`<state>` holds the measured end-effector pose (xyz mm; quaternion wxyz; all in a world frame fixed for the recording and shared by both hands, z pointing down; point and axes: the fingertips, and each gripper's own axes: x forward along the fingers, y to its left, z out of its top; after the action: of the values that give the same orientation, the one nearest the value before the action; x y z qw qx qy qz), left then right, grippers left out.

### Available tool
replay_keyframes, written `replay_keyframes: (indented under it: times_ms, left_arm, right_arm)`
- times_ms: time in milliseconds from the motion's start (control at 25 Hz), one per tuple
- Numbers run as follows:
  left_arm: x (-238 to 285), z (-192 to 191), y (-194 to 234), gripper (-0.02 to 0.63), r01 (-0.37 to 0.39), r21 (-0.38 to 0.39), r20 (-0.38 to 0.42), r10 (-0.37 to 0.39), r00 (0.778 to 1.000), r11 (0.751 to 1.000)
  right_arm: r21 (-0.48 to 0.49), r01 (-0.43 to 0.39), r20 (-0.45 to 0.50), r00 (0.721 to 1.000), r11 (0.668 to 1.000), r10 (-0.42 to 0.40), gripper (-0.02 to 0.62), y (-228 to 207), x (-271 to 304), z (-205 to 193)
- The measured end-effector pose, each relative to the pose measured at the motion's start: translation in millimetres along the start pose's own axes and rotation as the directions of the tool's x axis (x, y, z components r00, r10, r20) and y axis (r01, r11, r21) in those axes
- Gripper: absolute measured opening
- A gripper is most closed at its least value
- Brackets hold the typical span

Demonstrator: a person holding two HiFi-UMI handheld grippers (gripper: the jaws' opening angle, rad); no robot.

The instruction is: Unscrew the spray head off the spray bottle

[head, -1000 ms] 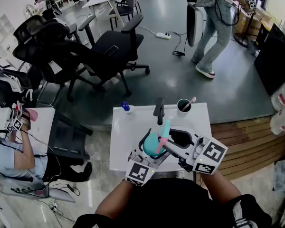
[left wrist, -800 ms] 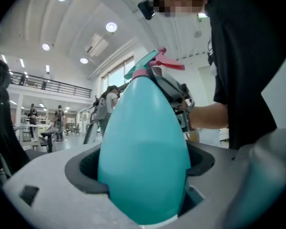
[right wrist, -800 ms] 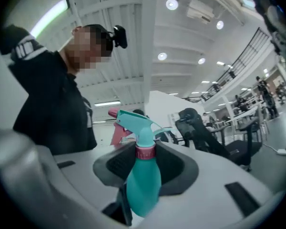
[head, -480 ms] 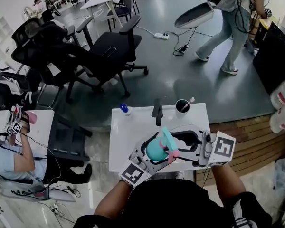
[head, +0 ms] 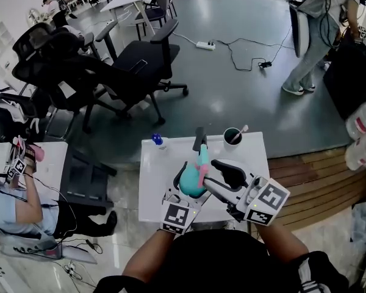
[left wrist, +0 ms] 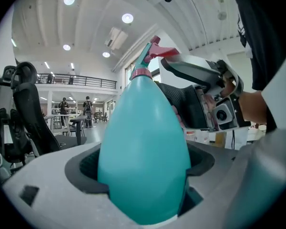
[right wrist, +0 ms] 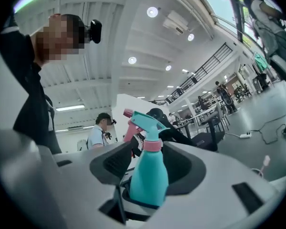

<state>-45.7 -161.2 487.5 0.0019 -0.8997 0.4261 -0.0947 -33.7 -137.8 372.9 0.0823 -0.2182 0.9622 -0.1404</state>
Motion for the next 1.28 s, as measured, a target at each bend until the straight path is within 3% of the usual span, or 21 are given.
replay_keyframes:
  times_ms: [280,400,520,720,840,1000,1080,1160,1280]
  left_arm:
    - [4.5,0.7,-9.8,0.469,-0.01,0.069,-0.02,0.011,1.0,0.998]
    - [3.2,2.2,-12.2,0.469,-0.007,0.077,-0.021,0.009,1.0,0.997]
    - [-0.4,7.6,-15.6,0.469,0.022,0.082,-0.002,-0.022,1.0,0.996]
    - [-8.5,18.7,-30.4,0.469,0.146,0.094,0.062,-0.152,0.986,0.985]
    - [-16.6,26.6,-48.9,0.469,0.27,0.083,0.108,-0.278,0.955,0.959]
    - [-29.6,39.2,-82.8,0.469,0.467,0.017,0.176,-0.463,0.869,0.884]
    - [-32.3,41.3,-92.8,0.469,0.514,0.001,0.187,-0.505,0.843,0.858]
    - [-30.2,40.3,-91.4,0.469,0.501,-0.036,0.181,-0.488,0.854,0.865]
    - [-21.5,34.9,-74.7,0.469,0.411,-0.072,0.154,-0.397,0.905,0.909]
  right_arm:
    - [-0.004,0.123,-0.012,0.992,0.992,-0.123,0.188,-7.7,6.8,-4.2]
    - [-0.004,0.135,-0.005,0.991,0.991,-0.136,0.152,-7.7,4.5,-2.3]
    - [0.003,0.092,0.007,0.996,0.996,-0.092,0.146,-2.8,2.4,1.7]
    - [-0.053,-0.092,-0.004,0.996,0.994,0.092,0.138,13.6,-5.8,8.0]
    - [-0.12,-0.237,-0.044,0.972,0.964,0.233,0.137,29.1,-16.5,7.8]
    - [-0.109,-0.432,-0.104,0.9,0.895,0.422,0.137,55.1,-34.1,8.8]
    - [-0.097,-0.487,-0.12,0.871,0.868,0.476,0.137,60.3,-39.5,9.4]
    - [-0.106,-0.479,-0.113,0.876,0.871,0.468,0.14,57.3,-39.0,10.8]
    - [-0.15,-0.355,-0.051,0.935,0.923,0.351,0.159,38.2,-33.3,13.1]
